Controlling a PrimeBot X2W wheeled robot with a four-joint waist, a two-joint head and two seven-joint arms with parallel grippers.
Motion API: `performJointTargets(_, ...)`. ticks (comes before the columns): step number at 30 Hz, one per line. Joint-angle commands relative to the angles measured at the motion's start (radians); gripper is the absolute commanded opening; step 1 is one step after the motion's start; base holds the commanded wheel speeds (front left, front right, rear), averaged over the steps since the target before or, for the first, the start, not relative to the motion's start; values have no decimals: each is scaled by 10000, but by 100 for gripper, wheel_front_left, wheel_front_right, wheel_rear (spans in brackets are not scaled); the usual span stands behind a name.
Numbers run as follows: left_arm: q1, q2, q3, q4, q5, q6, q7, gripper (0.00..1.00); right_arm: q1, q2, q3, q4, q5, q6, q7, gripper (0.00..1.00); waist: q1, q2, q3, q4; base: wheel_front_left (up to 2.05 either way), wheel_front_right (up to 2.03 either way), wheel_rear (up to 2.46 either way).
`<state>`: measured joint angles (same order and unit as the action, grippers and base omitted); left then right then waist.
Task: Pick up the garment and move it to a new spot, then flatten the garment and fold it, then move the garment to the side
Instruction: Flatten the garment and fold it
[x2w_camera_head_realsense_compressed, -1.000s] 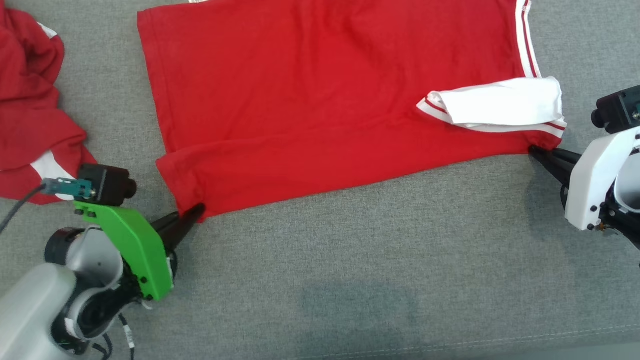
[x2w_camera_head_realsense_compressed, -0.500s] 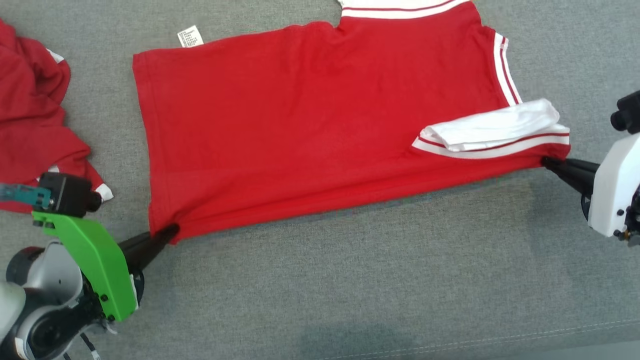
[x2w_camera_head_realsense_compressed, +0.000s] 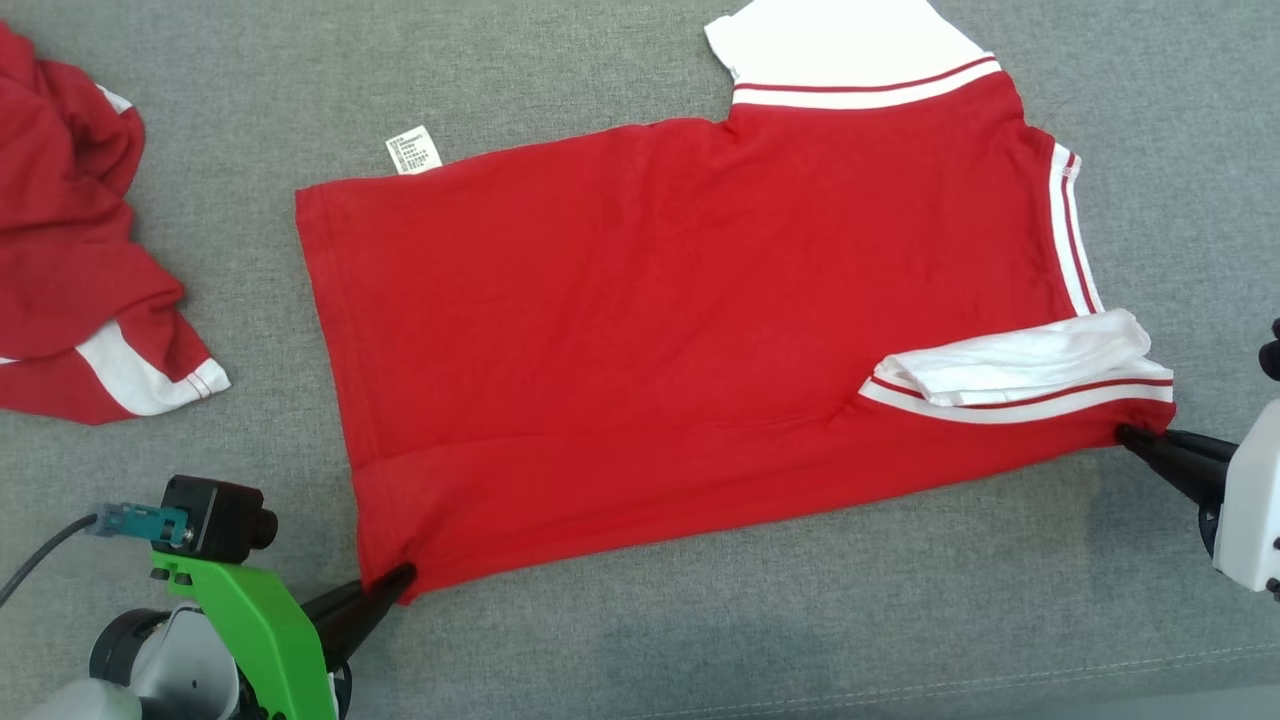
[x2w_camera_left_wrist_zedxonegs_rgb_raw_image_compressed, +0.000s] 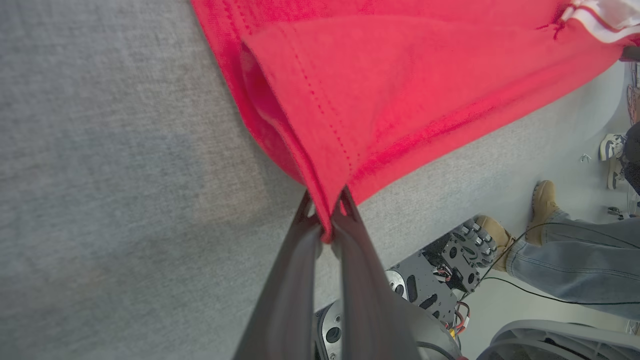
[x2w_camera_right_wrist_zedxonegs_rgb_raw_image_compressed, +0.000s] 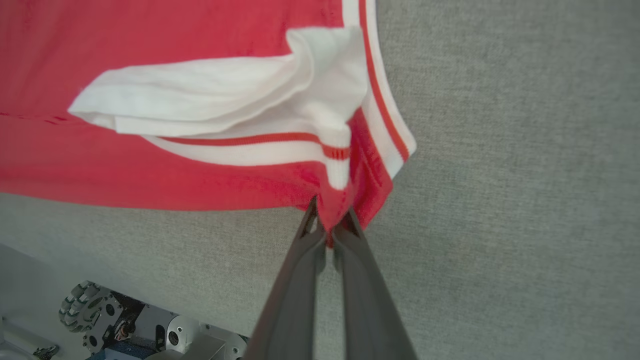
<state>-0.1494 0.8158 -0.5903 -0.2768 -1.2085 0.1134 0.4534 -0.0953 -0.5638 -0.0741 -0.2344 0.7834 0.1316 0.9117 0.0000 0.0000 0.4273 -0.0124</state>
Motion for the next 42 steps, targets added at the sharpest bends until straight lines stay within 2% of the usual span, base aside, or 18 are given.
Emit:
performJointTargets(1,11,-79,0,96,34,59,-49,70,104,-1,-8,-37,-81,-17,18,100,0,0,97,16,0,0,0)
performJointTargets(2,-50,-105,-19,144,108,106,-83,100,58,5,17,-83,-136,-17,43,100,0,0,152,22,0,0,0)
performJointTargets(6,-363,-103,39,91,574,367,-263,100,-309,-52,-73,-358,-210,-11,75,100,0,0,353,73,0,0,0)
performJointTargets(12,-880,463,585,-1007,1040,765,-326,100,-1777,-220,-843,-963,-214,-10,25,100,0,0,885,162,0,0,0)
performJointTargets(15,-1625,766,831,-1255,1284,928,54,100,-3123,-229,-579,-712,-530,-10,98,100,0,0,1392,195,0,0,0)
performJointTargets(17,-2319,727,969,-1168,1252,956,362,100,-4271,-220,-173,-357,-973,-10,29,100,0,0,1740,211,0,0,0)
performJointTargets(20,-3583,530,1053,-680,1471,1018,815,100,-6100,259,554,545,-1619,-10,-204,100,0,0,2258,263,0,0,0)
performJointTargets(23,-4851,6,756,200,2044,1084,1067,100,-7698,824,1337,1750,-2310,-10,-573,100,0,0,2608,366,0,0,0)
performJointTargets(25,-5569,-574,542,939,2280,1178,1080,100,-8534,1176,1803,2608,-2672,-10,-856,100,0,0,2761,448,0,0,0)
performJointTargets(32,-7184,-2722,-457,3485,2950,1023,822,100,-10155,1629,2816,5161,-3567,-10,-1884,100,0,0,2667,990,0,0,0)
performJointTargets(35,-7446,-3216,-744,4365,3039,888,810,100,-10531,1656,2985,6014,-3803,-11,-2248,100,0,0,2522,1185,0,0,0)
performJointTargets(42,-7459,-3864,-1205,5442,2796,332,892,100,-11132,1652,3319,7371,-4149,-11,-2708,100,0,0,2286,1478,0,0,0)
